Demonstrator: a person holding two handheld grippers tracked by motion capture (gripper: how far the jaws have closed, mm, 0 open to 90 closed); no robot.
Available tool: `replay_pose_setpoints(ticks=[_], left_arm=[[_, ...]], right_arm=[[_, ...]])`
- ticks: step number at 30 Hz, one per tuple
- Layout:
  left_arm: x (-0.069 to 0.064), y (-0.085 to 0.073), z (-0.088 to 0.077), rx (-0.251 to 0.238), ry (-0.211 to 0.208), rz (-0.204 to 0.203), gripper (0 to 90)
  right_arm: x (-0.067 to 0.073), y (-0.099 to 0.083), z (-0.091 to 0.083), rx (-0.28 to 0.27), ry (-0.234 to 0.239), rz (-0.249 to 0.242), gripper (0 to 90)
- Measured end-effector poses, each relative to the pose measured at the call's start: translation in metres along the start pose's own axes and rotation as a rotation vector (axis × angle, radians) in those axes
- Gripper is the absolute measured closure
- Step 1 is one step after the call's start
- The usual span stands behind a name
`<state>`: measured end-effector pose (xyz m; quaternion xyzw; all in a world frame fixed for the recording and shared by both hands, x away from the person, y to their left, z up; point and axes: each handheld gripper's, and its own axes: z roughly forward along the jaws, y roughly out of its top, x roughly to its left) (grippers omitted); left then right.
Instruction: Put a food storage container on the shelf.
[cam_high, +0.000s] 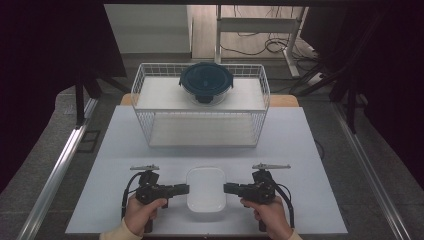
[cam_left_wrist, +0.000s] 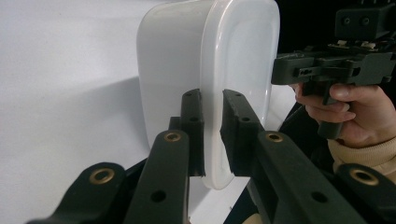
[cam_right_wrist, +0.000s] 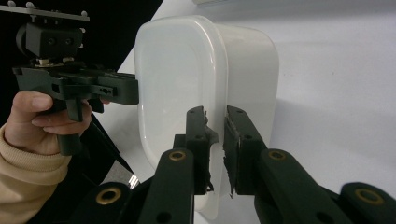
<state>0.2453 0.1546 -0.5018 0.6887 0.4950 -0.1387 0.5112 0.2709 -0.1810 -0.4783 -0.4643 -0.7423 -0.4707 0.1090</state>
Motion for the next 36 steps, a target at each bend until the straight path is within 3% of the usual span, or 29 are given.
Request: replay_pose_setpoints(ticks=[17,36], left_arm=[[-0.012,0.006,-0.008,-0.031,0.013,0.063,79.8],[-0.023,0.015,-0.015,-0.071,0.015,0.103,79.8]], right_arm=[[0.009,0.006,-0.007,-0.036,-0.002,-0.083,80.3],[0.021,0.018,-0.015,-0.061,-0.008,-0.147,80.3]])
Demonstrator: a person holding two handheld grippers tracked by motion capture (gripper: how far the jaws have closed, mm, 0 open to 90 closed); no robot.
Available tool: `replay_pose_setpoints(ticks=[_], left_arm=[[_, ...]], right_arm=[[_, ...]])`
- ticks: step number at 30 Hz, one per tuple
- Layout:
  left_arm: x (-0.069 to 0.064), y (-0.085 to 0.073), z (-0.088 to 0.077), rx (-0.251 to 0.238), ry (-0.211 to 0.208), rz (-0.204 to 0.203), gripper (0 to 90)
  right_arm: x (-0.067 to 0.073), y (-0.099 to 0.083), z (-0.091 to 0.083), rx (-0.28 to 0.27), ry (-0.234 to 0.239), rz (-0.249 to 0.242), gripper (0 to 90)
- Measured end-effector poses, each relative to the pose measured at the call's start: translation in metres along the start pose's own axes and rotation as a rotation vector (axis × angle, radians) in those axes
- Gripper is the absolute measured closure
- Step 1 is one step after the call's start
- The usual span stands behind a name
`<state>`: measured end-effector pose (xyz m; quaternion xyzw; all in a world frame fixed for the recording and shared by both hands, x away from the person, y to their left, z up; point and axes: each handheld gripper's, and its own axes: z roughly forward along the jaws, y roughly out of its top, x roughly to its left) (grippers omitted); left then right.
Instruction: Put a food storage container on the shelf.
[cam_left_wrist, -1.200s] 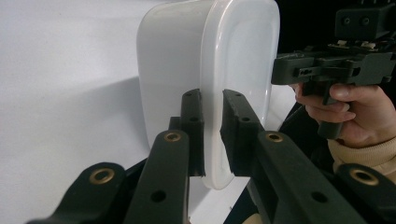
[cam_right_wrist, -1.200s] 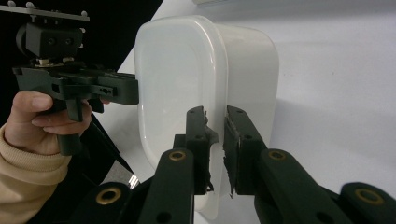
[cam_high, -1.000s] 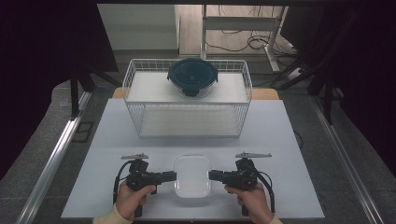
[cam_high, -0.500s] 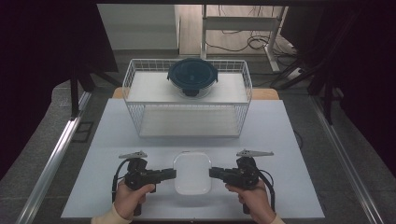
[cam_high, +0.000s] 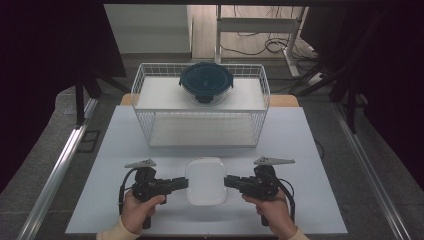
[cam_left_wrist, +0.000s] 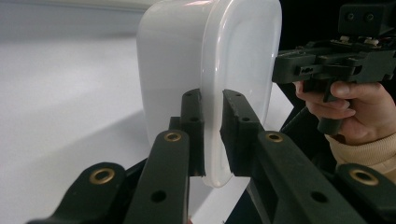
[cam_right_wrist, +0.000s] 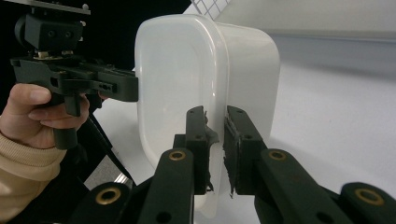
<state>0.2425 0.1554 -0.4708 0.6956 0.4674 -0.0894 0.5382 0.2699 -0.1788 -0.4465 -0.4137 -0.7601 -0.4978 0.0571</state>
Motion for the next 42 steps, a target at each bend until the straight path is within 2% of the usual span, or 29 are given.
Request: replay_pose_setpoints(ticks=[4,18,27,34,42], left_arm=[[-0.001,0.009,-0.003,-0.015,-0.001,0.013,79.8],[-0.010,0.053,-0.014,-0.037,0.009,0.079,79.7],[-0.025,0.081,-0.024,-0.071,0.018,0.123,79.7],[-0.037,0.109,-0.034,-0.092,0.025,0.169,79.7],[-0.048,0.141,-0.044,-0.120,0.018,0.195,79.7]], right_arm=[[0.002,0.008,-0.001,-0.011,-0.005,-0.019,80.3],[0.008,0.050,-0.008,-0.055,-0.002,-0.069,80.3],[0.017,0.077,-0.018,-0.088,-0.009,-0.117,80.2],[0.027,0.104,-0.028,-0.122,-0.015,-0.149,80.2],[0.036,0.136,-0.040,-0.156,-0.004,-0.173,80.3]])
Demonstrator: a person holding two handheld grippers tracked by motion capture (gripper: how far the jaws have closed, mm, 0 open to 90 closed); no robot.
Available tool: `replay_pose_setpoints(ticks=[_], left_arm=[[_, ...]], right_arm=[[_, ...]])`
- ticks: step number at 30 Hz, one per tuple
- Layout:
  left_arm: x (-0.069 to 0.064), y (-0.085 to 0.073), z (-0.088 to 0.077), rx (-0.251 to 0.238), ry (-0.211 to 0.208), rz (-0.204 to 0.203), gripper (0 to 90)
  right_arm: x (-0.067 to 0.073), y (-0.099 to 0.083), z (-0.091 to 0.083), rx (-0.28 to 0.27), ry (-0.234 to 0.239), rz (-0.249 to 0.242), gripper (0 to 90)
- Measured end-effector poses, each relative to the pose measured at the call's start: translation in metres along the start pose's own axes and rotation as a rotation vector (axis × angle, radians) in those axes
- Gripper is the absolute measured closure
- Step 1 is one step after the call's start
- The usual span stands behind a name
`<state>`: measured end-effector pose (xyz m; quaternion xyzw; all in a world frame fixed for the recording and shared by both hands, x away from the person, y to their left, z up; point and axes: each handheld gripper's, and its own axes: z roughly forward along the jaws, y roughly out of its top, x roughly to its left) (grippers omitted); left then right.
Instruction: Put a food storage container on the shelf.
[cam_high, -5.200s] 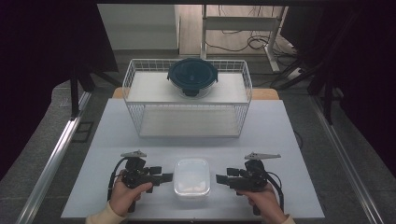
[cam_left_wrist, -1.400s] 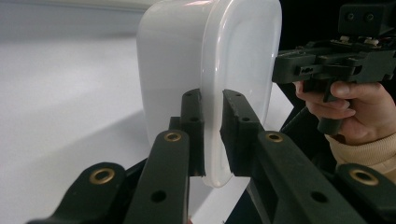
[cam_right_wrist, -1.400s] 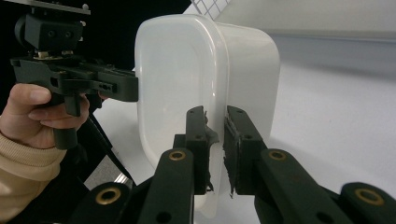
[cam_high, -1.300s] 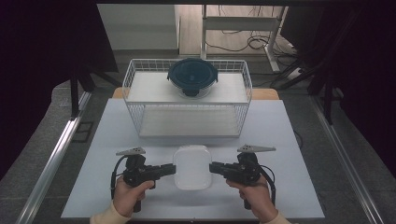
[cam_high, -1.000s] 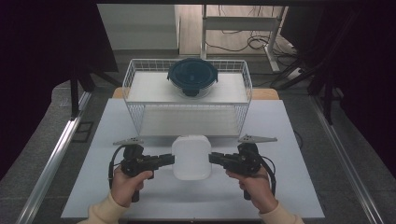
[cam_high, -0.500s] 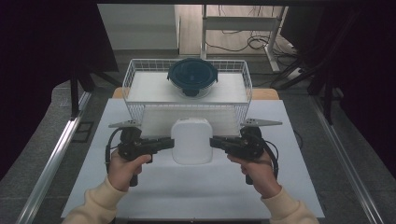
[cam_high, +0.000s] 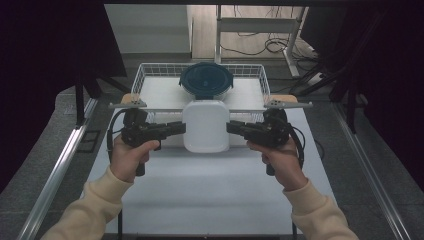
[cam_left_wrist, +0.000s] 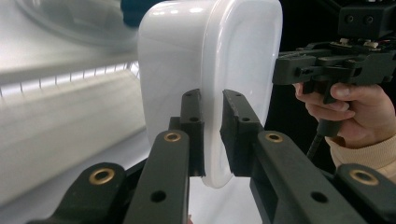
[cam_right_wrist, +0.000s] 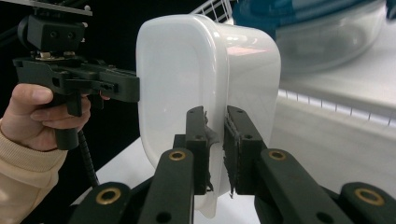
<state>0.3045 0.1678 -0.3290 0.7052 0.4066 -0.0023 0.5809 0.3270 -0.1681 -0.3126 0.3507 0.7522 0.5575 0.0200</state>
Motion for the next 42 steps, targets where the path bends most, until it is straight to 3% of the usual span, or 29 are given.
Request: replay_pose_setpoints(ticks=[9,17,24,28,33,42], left_arm=[[-0.003,0.035,-0.010,-0.009,0.003,0.031,79.7],[-0.002,0.061,-0.012,-0.016,0.000,0.035,79.7],[0.006,0.095,-0.010,-0.012,-0.019,0.036,79.7],[0.015,0.114,-0.007,-0.013,-0.033,0.021,79.6],[0.023,0.128,-0.003,-0.007,-0.022,0.005,79.6],[0.045,0.136,0.009,0.037,-0.017,-0.064,79.4]], right_arm=[[0.006,0.035,-0.002,-0.019,-0.002,-0.034,80.3],[0.001,0.059,-0.001,-0.038,0.011,-0.031,80.3],[-0.004,0.089,0.000,-0.043,0.004,-0.033,80.3],[-0.007,0.108,0.002,-0.046,-0.009,-0.034,80.2],[-0.016,0.125,0.009,-0.032,-0.020,-0.020,80.2],[-0.036,0.131,0.027,-0.001,-0.021,0.041,79.9]])
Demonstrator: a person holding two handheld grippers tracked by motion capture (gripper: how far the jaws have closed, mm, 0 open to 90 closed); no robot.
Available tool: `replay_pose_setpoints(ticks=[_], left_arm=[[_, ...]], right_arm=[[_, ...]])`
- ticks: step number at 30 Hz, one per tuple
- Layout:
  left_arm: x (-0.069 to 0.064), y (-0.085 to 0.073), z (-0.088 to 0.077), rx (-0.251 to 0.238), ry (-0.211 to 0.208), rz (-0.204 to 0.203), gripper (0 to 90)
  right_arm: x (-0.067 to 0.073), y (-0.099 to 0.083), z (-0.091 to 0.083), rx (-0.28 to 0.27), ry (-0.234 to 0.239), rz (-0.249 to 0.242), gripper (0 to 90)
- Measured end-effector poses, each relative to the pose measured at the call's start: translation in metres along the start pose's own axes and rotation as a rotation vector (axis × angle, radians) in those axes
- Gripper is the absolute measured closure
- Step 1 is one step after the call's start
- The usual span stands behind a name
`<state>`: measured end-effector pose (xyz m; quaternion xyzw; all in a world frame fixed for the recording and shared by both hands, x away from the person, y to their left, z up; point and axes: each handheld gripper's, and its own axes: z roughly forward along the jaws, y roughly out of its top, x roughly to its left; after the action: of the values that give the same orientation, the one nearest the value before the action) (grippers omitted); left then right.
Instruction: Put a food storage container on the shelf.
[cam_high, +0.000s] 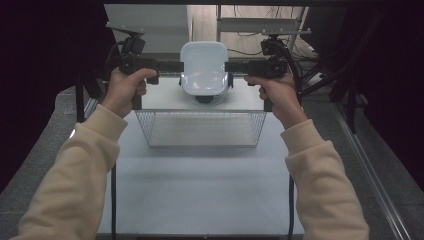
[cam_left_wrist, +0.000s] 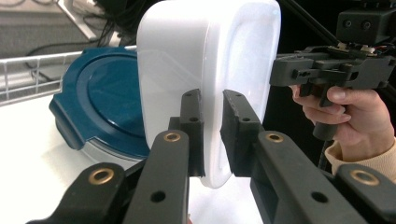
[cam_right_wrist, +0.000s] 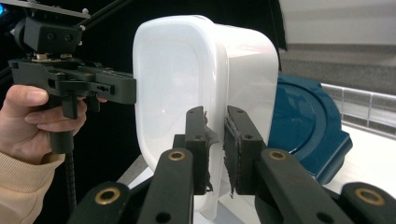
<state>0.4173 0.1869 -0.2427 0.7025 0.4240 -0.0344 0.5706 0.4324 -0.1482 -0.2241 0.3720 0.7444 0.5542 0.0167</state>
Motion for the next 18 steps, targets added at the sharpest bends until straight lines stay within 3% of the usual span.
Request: replay_pose_setpoints(ticks=[7,11,18], left_arm=[[0.016,0.010,0.005,0.000,-0.020,-0.075,79.3],[0.021,0.016,0.008,-0.003,-0.013,-0.111,79.4],[0.031,0.024,0.018,-0.024,-0.016,-0.188,77.3]], right_arm=[[-0.009,0.007,0.010,0.009,0.005,0.056,79.0],[-0.016,0.014,0.014,0.033,0.001,0.134,78.4],[-0.038,0.018,0.023,0.019,0.022,0.298,76.4]])
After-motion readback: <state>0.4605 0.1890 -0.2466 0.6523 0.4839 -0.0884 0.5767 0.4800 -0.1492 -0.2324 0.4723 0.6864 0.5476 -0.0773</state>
